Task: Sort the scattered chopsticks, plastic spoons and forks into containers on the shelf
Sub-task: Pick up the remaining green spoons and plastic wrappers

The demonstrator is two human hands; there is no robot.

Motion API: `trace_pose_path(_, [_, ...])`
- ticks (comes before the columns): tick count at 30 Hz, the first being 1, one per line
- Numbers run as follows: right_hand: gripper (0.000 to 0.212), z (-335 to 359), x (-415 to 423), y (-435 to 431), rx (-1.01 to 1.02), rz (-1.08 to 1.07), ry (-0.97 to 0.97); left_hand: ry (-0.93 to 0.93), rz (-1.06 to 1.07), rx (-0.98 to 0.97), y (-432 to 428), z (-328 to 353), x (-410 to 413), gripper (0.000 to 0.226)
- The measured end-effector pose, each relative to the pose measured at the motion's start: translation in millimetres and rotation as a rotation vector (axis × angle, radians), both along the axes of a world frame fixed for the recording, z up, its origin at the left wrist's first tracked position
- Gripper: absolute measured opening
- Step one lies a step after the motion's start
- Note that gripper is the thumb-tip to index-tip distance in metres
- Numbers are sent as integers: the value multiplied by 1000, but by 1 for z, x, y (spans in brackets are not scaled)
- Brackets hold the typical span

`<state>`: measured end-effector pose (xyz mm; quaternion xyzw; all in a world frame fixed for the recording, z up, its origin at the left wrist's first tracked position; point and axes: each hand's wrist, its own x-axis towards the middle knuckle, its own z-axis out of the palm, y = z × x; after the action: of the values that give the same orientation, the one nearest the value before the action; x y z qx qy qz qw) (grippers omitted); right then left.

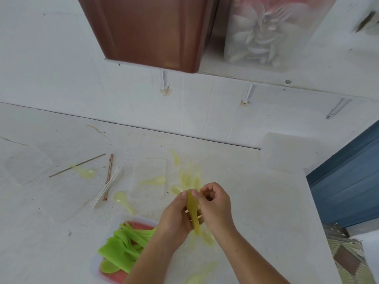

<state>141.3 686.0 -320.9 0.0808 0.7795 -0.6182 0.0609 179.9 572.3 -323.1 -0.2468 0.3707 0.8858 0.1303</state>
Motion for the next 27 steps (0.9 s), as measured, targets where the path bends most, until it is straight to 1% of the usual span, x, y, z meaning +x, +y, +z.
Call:
trace_pose_path(3, [32, -4, 3, -1, -5, -45, -19, 40, -4, -28, 4, 1, 1, 43])
trace_pose_path(5, [30, -7, 6, -4, 28, -78, 10, 49, -11, -36, 7, 2, 1, 40])
trace_pose_path(9, [25, -11, 11, -7, 162, -89, 229, 50, -20, -22, 7, 2, 3, 39])
trace_pose_path(13, [28, -16, 10, -5, 190, -63, 328, 85, -49, 0, 8, 2, 7, 33])
trace_pose_path(14, [28, -15, 11, -5, 176, -42, 331, 102, -49, 9, 8, 2, 7, 34])
trace_pose_path(16, [25, -12, 11, -3, 47, 1, 268, 116, -30, 45, 6, 0, 7, 41])
trace_pose_path(17, [23, -9, 10, -2, -86, -10, 208, 116, -13, 73, 4, -1, 6, 42])
trace_pose_path(18, [21, -6, 7, -1, -223, -58, 153, 118, 8, 94, 1, -2, 4, 43])
trace_pose_path(19, [21, -5, 1, 0, -310, -138, 116, 119, 28, 97, -3, -1, 3, 43])
trace_pose_path(20, [21, -6, -8, 2, -313, -200, 102, 126, 42, 85, -8, -1, 0, 42])
trace_pose_path(21, [21, -8, -19, 1, -215, -210, 94, 137, 55, 68, -13, 0, -2, 41])
trace_pose_path(22, [18, -13, -32, 0, -30, -166, 84, 148, 63, 51, -18, 1, -3, 41])
trace_pose_path(23, [13, -17, -44, -2, 199, -59, 68, 156, 73, 39, -24, 4, -5, 41])
trace_pose_path(24, [16, -23, -53, -6, 453, 89, 52, 160, 86, 28, -30, 5, -7, 41])
trace_pose_path(25, [25, -31, -62, -9, 709, 256, 45, 165, 96, 17, -36, 7, -9, 42])
trace_pose_path(26, [31, -36, -69, -13, 926, 398, 49, 164, 104, 6, -42, 7, -10, 42])
trace_pose_path(27, [32, -42, -73, -15, 1082, 499, 70, 162, 112, 0, -48, 7, -11, 43])
